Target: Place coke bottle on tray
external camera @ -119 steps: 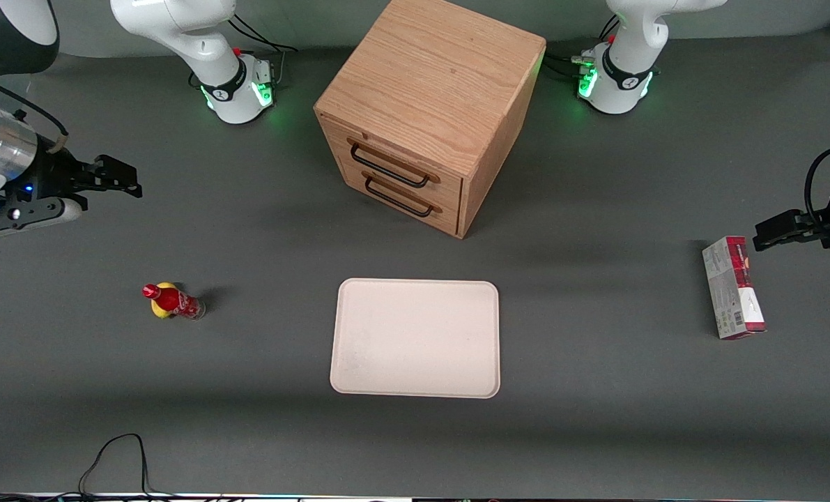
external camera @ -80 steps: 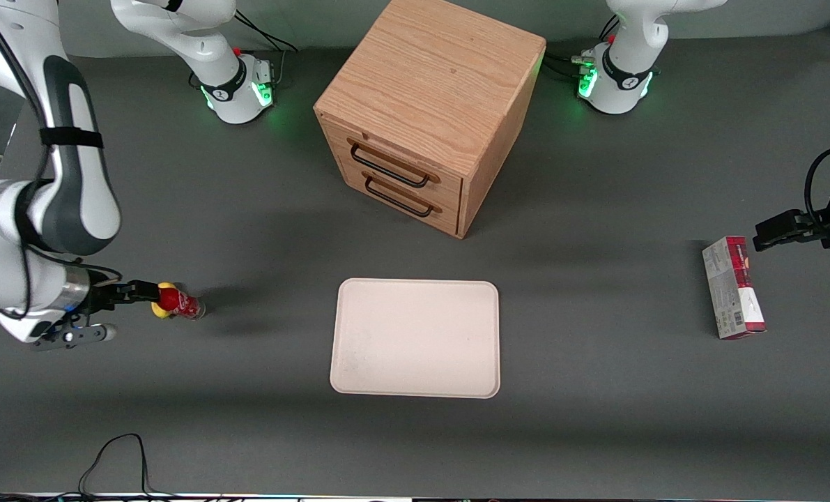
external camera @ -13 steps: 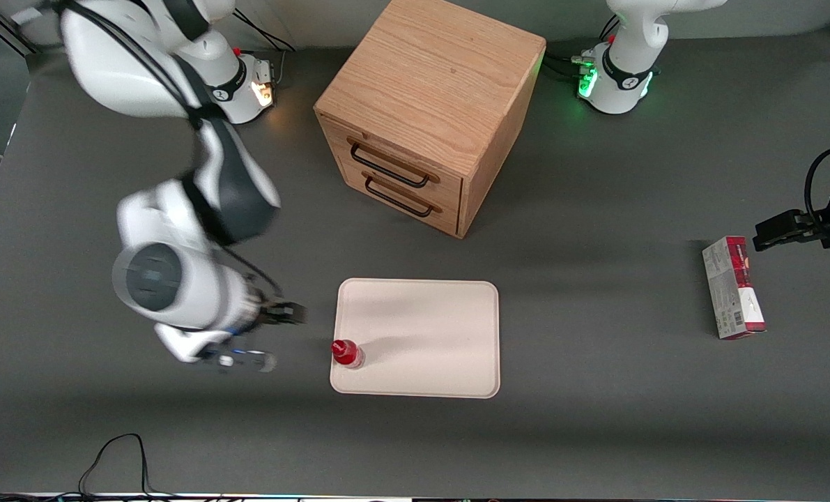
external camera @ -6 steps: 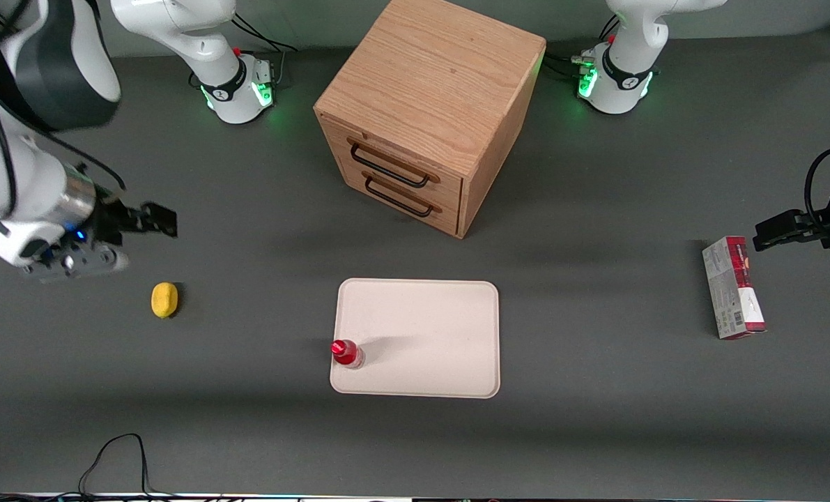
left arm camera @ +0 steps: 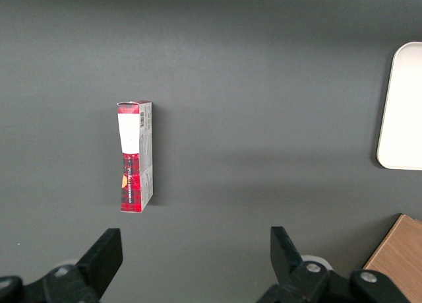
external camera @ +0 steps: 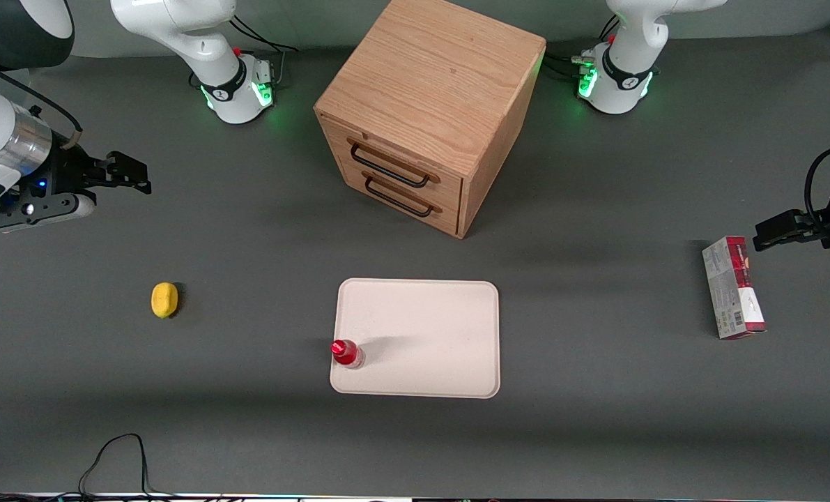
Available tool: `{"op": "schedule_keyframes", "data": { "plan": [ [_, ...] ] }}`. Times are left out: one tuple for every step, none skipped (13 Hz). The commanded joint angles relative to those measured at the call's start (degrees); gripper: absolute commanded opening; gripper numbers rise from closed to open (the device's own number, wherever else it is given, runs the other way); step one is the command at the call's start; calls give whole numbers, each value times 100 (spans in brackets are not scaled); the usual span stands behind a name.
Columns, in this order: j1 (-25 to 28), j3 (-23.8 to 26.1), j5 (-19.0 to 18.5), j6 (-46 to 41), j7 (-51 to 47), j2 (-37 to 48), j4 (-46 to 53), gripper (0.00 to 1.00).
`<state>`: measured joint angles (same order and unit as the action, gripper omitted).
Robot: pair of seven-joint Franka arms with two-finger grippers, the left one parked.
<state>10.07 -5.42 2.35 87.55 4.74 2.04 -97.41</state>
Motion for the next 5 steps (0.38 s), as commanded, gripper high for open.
{"op": "schedule_keyframes", "data": {
  "plan": [
    [470, -600, 196, -1, 18, 33, 19, 100],
    [461, -600, 196, -10, 26, 24, 37, 100],
    [461, -600, 187, -53, 35, 24, 46, 100],
    [461, -600, 187, -71, 35, 15, 64, 100],
    [452, -600, 196, -71, 27, 15, 55, 100]
  ]
}}
